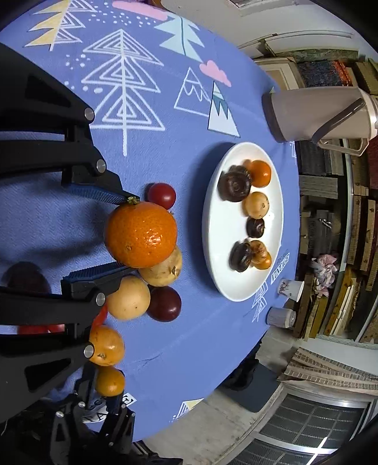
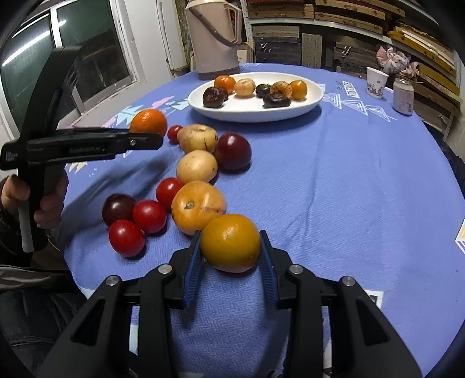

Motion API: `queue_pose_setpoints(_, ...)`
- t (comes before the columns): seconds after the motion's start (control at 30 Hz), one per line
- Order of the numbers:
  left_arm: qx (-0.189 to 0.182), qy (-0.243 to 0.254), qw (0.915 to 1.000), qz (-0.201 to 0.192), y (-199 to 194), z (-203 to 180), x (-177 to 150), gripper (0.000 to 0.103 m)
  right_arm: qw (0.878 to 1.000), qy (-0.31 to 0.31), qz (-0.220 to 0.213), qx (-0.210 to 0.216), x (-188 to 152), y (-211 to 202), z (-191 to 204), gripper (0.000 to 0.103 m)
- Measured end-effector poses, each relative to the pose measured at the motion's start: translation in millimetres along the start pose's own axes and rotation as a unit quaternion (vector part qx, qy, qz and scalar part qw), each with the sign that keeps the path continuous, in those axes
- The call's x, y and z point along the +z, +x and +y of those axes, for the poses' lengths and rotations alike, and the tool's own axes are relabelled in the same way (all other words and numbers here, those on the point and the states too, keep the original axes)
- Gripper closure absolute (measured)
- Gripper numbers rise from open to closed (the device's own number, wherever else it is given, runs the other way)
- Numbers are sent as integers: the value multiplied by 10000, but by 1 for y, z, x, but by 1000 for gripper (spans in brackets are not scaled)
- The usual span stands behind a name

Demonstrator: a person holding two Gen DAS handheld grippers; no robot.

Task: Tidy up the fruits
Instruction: 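Carry both fruits over the white plate and open both tools to release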

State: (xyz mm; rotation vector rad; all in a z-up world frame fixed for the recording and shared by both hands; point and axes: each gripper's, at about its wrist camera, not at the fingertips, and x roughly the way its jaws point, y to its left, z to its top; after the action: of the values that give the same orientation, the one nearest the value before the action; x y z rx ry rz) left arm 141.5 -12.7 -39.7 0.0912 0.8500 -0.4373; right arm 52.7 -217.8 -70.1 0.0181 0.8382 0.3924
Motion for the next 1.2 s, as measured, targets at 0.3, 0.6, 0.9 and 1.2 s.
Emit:
queue_pose_setpoints(0.3,77,-94,9999,-112,-13,13,9,63,9990,80,-436,-57,20,-32,-13,66)
queue_pose_setpoints(0.6,110,147,9993,-316,-14,19,55,63,9958,-107,-910,86,95,-35,-24,66)
queue_pose_setpoints(0.9,230,202,9995,-83,44,29,110,63,9983,-6,-545,205,173,44,-38,66)
queue_pose_setpoints(1.2,210,180,9995,143,95,41,147,63,9996,-44,108,274,203,128,-43,66)
